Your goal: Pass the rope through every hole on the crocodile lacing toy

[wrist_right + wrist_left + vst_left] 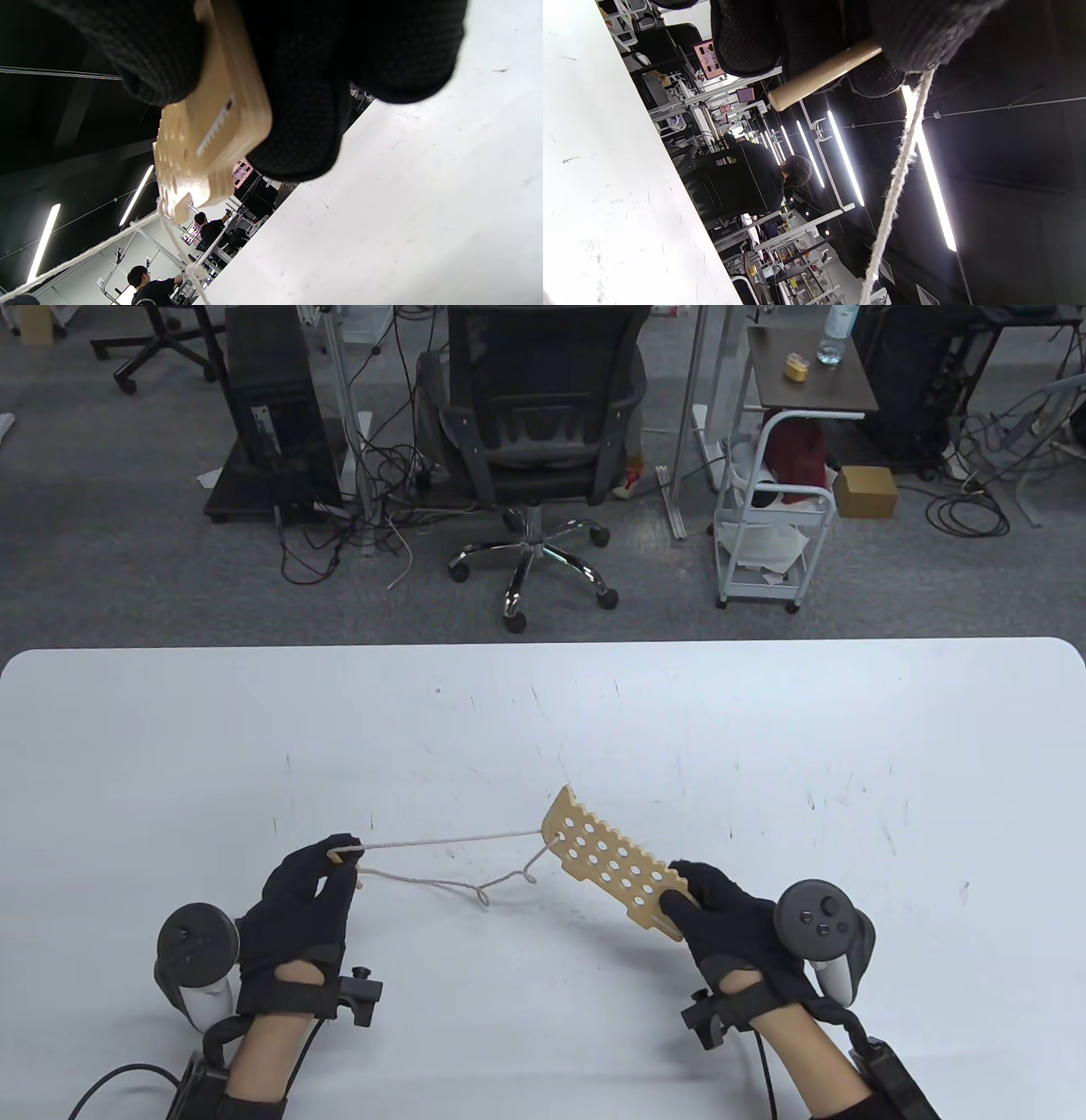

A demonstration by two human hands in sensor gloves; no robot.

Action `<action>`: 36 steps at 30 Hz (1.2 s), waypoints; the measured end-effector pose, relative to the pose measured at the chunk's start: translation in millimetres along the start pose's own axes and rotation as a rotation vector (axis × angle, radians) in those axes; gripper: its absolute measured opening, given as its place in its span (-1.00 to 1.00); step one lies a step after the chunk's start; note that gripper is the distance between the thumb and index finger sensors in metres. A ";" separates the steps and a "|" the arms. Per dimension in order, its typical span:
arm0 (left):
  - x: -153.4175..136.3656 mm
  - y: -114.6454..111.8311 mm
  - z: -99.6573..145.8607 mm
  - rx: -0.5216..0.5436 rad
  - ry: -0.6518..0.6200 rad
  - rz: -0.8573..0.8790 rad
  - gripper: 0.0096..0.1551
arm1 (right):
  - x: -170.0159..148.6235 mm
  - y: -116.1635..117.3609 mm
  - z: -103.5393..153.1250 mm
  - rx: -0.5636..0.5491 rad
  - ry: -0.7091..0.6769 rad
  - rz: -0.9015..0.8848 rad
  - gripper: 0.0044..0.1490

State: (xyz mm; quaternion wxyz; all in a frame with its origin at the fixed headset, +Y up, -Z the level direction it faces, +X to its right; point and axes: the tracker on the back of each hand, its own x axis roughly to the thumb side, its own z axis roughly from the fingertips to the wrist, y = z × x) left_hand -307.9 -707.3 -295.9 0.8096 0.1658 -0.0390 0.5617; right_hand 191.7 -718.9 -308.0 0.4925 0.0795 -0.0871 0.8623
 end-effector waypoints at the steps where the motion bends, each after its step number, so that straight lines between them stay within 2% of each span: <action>1: -0.2 0.3 -0.1 0.002 0.001 0.000 -0.50 | -0.5 -0.4 -0.3 0.000 0.003 -0.001 -0.41; 36: -0.8 22.7 -0.4 0.113 0.023 0.052 -0.50 | -17.7 -22.4 -9.7 -0.076 0.100 0.005 -0.41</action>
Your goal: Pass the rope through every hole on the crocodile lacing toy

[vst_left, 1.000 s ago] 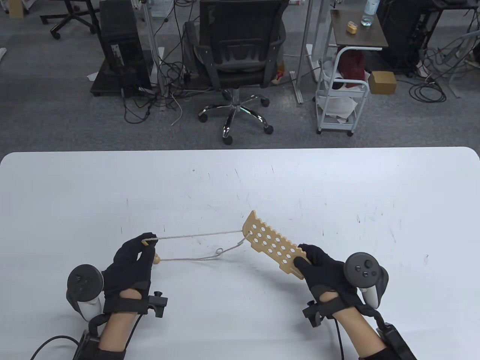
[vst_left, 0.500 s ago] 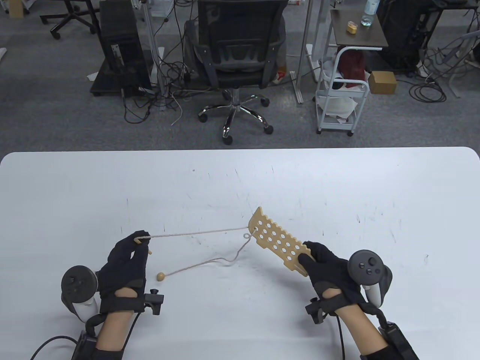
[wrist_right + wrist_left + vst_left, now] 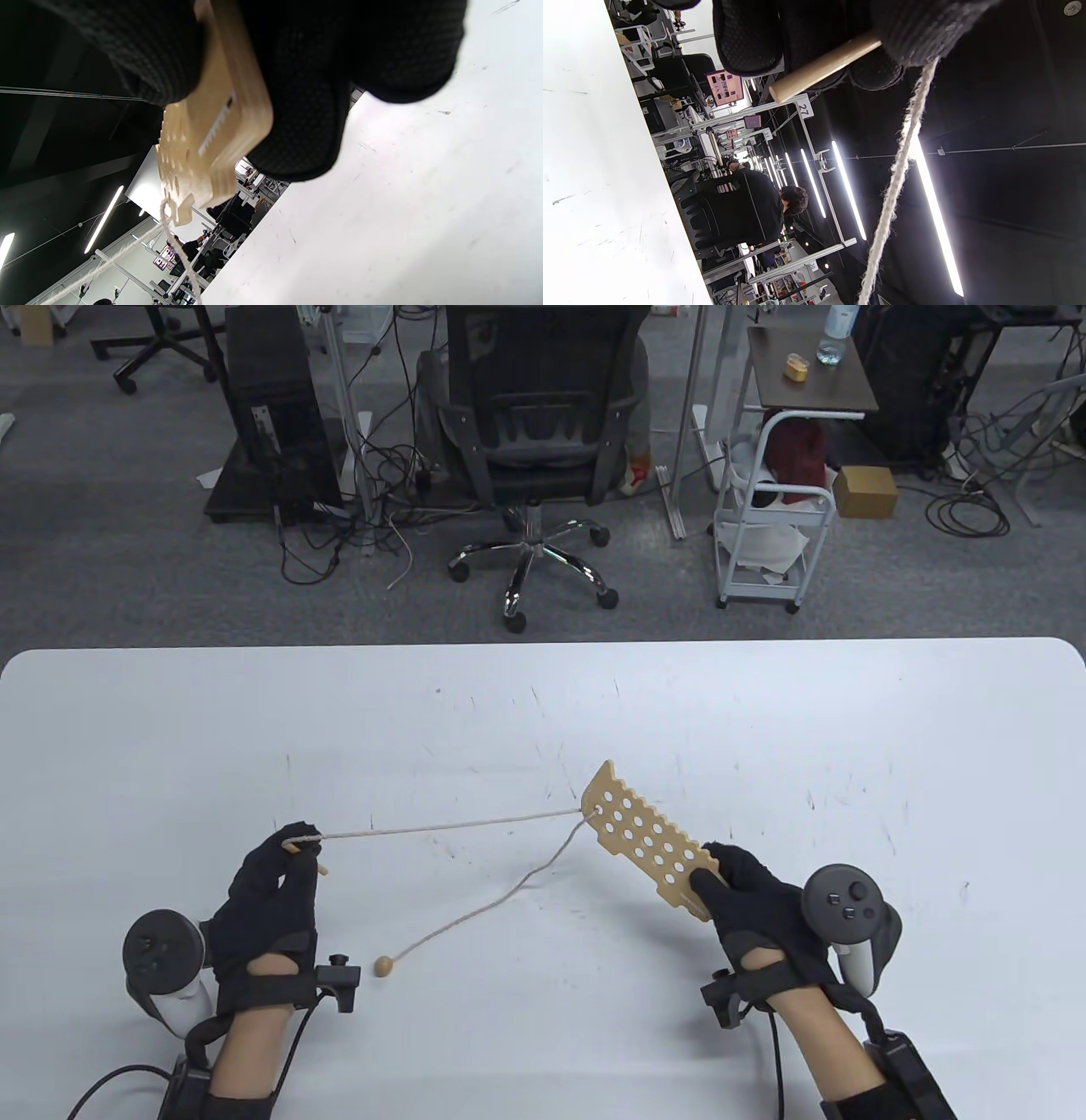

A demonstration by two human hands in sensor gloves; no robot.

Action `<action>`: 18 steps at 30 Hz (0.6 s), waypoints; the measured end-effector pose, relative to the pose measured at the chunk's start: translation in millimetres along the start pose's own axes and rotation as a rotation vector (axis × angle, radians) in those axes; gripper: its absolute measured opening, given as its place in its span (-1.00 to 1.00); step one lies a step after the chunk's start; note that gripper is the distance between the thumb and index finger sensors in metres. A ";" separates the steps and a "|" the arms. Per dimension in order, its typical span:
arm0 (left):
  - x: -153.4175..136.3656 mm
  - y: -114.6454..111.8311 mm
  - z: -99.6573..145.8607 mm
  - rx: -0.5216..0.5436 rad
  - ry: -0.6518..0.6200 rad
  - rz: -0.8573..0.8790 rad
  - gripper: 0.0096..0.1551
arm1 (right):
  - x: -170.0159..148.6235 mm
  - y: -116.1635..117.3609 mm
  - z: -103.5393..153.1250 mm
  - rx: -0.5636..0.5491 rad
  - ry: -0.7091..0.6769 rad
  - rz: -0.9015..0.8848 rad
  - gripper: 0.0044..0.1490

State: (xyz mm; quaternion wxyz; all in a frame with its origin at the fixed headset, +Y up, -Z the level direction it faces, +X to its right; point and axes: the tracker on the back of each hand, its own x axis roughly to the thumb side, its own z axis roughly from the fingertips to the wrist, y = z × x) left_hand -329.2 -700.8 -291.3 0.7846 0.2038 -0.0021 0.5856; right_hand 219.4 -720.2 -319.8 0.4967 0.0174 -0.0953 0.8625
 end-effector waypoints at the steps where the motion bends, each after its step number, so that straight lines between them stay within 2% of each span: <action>1: 0.3 0.6 0.0 0.003 -0.002 0.001 -0.50 | -0.4 -0.5 -0.2 -0.001 0.002 0.000 -0.41; 18: 1.9 11.1 0.2 0.055 0.002 0.037 -0.49 | -5.5 -7.7 -2.7 -0.030 0.037 -0.006 -0.41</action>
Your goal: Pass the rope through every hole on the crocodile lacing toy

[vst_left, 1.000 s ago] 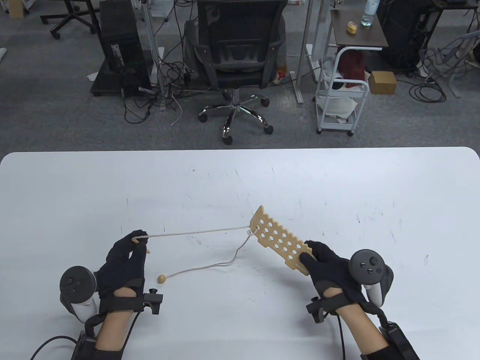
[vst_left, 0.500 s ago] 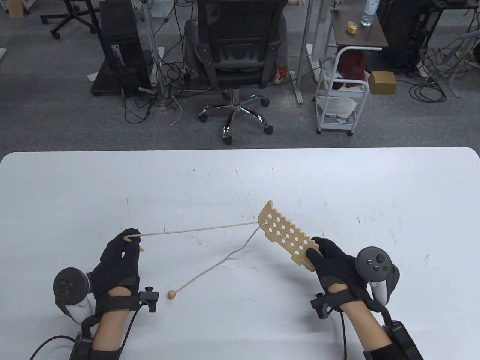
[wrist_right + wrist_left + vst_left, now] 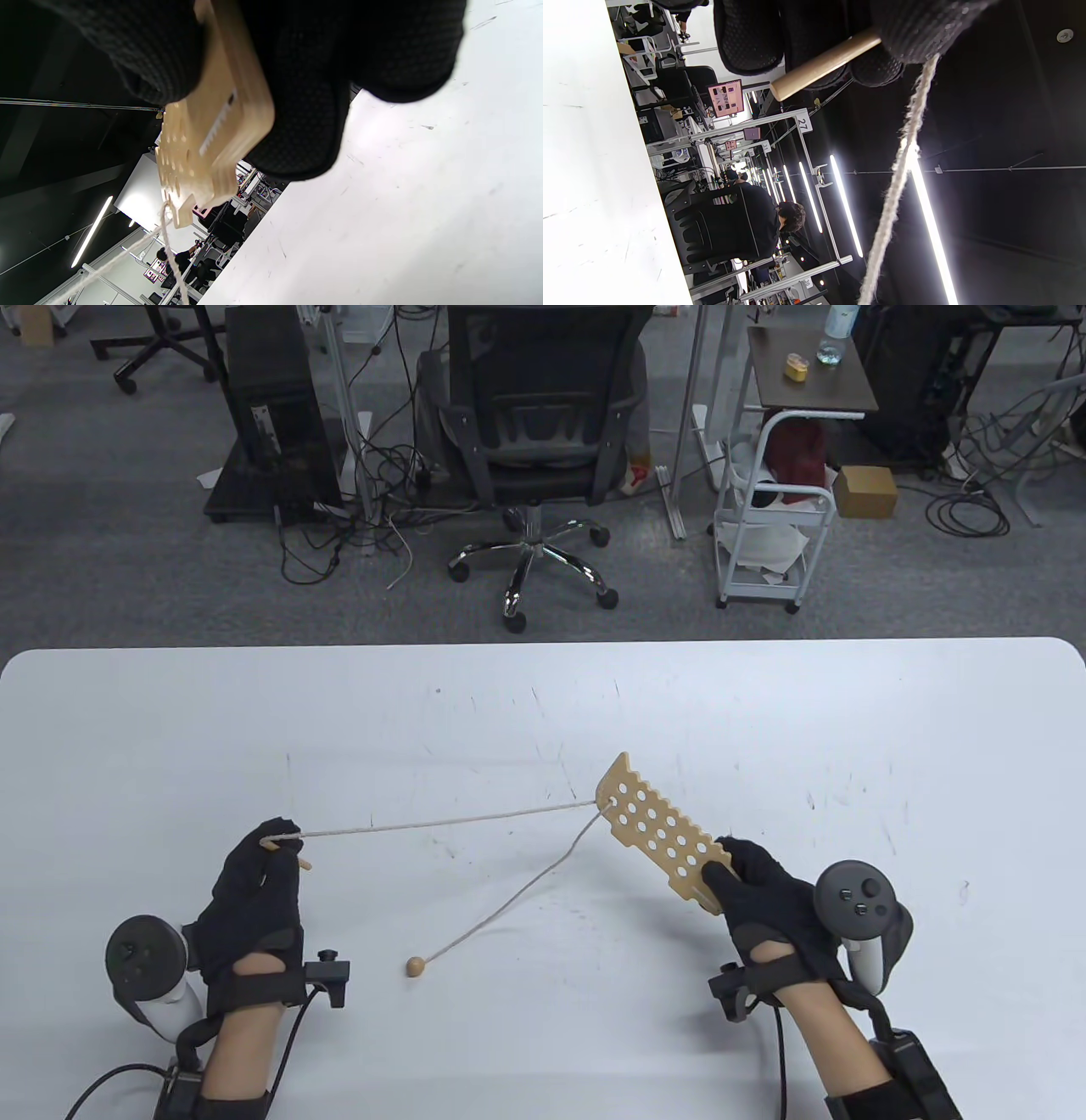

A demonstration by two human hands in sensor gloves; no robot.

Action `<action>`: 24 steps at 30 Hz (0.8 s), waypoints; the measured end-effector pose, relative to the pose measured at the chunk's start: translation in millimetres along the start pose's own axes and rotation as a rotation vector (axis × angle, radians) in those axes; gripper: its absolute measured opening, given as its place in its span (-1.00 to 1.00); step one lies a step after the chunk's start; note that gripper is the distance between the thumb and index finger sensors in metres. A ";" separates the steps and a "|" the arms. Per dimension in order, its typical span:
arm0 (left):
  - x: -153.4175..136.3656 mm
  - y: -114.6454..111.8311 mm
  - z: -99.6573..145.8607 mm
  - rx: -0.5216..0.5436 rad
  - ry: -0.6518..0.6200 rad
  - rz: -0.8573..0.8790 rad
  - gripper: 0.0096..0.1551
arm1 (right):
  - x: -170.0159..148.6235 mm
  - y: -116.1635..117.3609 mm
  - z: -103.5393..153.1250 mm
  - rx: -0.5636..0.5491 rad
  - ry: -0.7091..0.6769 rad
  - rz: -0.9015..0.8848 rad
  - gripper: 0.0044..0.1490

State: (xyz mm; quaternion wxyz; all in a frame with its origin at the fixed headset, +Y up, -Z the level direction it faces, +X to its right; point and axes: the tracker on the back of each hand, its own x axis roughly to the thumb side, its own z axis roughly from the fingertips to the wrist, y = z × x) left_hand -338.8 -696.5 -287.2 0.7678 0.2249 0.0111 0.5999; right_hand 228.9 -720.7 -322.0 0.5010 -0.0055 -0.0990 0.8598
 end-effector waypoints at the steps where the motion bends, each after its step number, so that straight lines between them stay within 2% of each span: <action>1: 0.1 0.4 0.0 0.002 0.000 0.002 -0.49 | -0.3 -0.2 -0.2 -0.001 0.002 0.001 -0.41; 24: -1.2 15.4 -3.2 0.056 0.021 0.040 -0.49 | -14.1 -13.1 -7.3 -0.059 0.068 -0.007 -0.41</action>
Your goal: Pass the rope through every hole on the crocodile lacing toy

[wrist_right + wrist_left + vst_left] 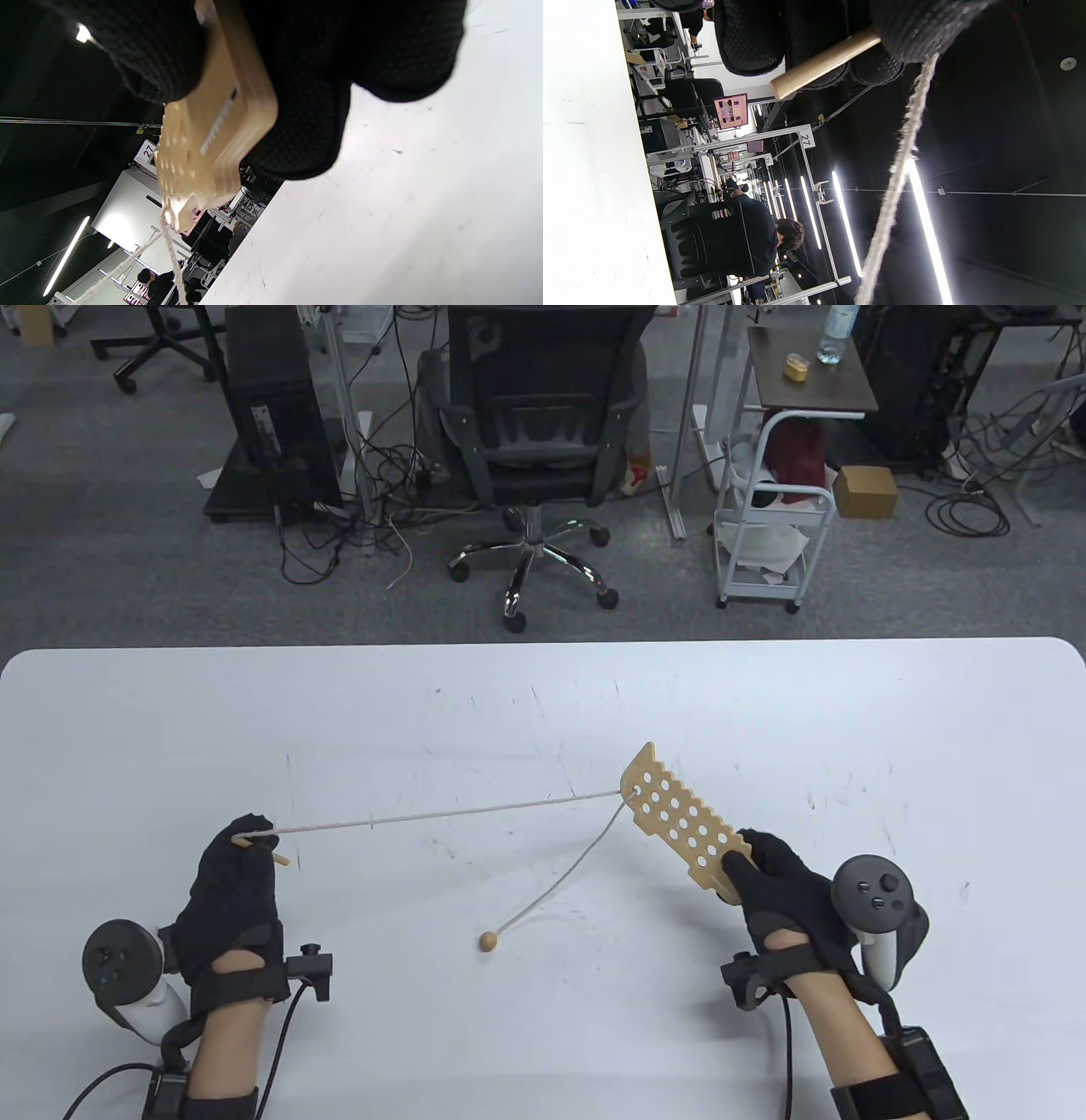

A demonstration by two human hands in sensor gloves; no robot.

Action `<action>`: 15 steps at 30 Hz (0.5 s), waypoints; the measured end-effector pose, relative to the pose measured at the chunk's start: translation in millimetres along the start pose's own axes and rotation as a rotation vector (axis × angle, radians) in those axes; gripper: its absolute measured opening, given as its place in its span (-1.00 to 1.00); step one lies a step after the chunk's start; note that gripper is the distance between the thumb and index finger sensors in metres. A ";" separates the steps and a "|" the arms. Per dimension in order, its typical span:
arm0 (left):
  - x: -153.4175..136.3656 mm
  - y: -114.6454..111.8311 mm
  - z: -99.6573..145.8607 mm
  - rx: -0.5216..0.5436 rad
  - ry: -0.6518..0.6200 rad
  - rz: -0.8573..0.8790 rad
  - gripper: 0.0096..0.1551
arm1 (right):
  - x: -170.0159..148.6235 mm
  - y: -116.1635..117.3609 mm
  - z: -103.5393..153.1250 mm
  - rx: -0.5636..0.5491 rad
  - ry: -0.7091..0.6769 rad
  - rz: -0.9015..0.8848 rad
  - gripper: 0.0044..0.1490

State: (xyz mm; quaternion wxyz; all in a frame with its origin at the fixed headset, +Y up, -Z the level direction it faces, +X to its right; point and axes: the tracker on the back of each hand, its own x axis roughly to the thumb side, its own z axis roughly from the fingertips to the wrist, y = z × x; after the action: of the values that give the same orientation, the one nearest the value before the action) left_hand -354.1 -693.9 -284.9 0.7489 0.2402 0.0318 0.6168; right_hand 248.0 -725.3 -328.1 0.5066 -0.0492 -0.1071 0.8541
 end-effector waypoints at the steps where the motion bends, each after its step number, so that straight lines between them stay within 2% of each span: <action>1: 0.1 0.5 0.0 0.003 0.000 0.001 -0.49 | -0.5 -0.3 0.0 -0.004 0.003 0.002 -0.41; 15: 1.7 11.2 -1.2 0.047 0.000 0.033 -0.49 | -11.7 -8.6 -5.6 -0.043 0.063 -0.003 -0.42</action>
State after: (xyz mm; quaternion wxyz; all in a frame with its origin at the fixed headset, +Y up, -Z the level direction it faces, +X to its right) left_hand -364.3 -690.5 -281.0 0.7327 0.2584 0.0422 0.6281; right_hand 262.1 -730.8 -331.9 0.5097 -0.0866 -0.1094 0.8490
